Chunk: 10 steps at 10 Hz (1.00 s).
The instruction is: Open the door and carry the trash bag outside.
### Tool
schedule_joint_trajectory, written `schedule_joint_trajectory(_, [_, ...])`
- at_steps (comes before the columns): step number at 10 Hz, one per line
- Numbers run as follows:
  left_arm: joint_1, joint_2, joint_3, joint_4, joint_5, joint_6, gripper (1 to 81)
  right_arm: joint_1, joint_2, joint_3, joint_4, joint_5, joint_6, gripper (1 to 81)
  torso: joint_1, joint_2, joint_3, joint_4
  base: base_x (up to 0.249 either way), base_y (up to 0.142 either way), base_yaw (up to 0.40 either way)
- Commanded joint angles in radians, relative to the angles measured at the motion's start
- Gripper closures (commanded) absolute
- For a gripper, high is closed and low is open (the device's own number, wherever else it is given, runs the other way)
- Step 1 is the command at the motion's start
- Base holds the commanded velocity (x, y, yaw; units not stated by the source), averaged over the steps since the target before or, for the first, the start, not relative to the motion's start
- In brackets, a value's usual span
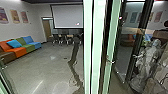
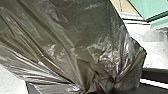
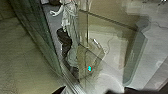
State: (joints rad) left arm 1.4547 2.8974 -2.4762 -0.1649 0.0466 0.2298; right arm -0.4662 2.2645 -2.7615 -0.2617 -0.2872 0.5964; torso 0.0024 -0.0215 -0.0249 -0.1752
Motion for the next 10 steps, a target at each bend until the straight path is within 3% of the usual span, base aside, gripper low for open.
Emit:
schedule_joint_trajectory(1, [-0.056, -0.009, 0.013, -0.01, 0.055, -0.001, 81.1, 0.189, -0.081, -0.078, -0.122, 0.209, -0.044, 1.0, 0.0, 0.0, 0.0, 0.0, 0.0, 0.0, 0.0])
schedule_joint_trajectory(10, [-0.056, -0.016, 0.017, -0.016, 0.055, -0.001, 81.1, 0.191, -0.079, -0.092, -0.146, 0.212, -0.047, 1.0, 0.0, 0.0, 0.0, 0.0, 0.0, 0.0, 0.0])
